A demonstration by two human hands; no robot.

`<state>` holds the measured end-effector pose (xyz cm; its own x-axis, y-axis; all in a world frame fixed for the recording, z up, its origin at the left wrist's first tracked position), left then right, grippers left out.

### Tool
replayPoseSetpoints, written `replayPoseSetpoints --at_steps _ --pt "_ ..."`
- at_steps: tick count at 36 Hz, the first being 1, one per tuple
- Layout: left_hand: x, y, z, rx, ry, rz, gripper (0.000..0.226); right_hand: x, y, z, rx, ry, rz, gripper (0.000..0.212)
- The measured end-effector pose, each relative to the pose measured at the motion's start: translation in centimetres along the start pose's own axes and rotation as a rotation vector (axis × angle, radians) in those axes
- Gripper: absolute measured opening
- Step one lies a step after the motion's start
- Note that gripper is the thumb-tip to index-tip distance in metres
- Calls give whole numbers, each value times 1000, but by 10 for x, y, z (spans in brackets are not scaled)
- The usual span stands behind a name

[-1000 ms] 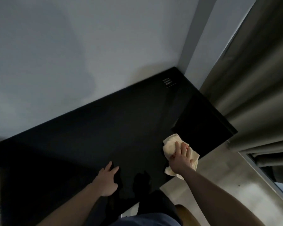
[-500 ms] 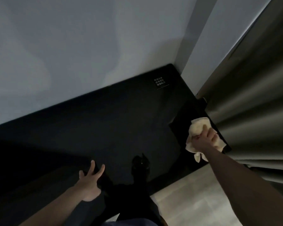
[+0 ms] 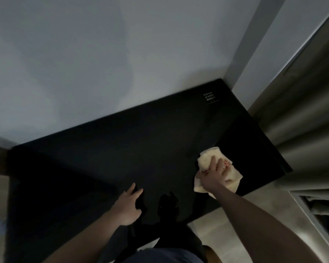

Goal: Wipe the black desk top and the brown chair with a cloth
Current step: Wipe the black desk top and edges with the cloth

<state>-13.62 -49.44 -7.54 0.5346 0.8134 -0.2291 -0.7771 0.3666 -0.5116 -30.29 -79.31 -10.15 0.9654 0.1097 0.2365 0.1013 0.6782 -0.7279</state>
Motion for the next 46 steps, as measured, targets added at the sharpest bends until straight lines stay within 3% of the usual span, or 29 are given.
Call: replayPoseSetpoints --at_steps 6,10,17,23,32,40,46 --pt "82 23 42 1 -14 -51 75 61 105 100 91 -169 95 88" --pt "135 30 58 9 -58 -71 77 69 141 139 149 -238 97 86" --pt "191 27 68 -16 -168 -3 76 60 126 131 196 -254 106 91" --pt "194 15 60 -56 -210 92 77 68 108 97 219 -250 116 97" --pt "193 21 37 -16 -191 175 81 91 96 56 118 -184 104 98" --pt "203 12 46 -60 -105 169 77 109 108 78 74 -93 -11 86" --pt "247 12 71 -116 -41 199 72 146 166 141 83 -83 -37 82"
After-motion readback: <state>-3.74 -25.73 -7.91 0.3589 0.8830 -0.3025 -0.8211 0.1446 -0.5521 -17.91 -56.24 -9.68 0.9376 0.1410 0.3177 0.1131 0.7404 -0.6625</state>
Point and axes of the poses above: each hand's wrist, its own z-axis away from the middle knuckle, its own y-axis out of the palm, x = y × z, the point moved 7 cm from there along -z, towards the middle knuckle, and after that the axes turned 3 degrees about -z, right-handed, at the moved point
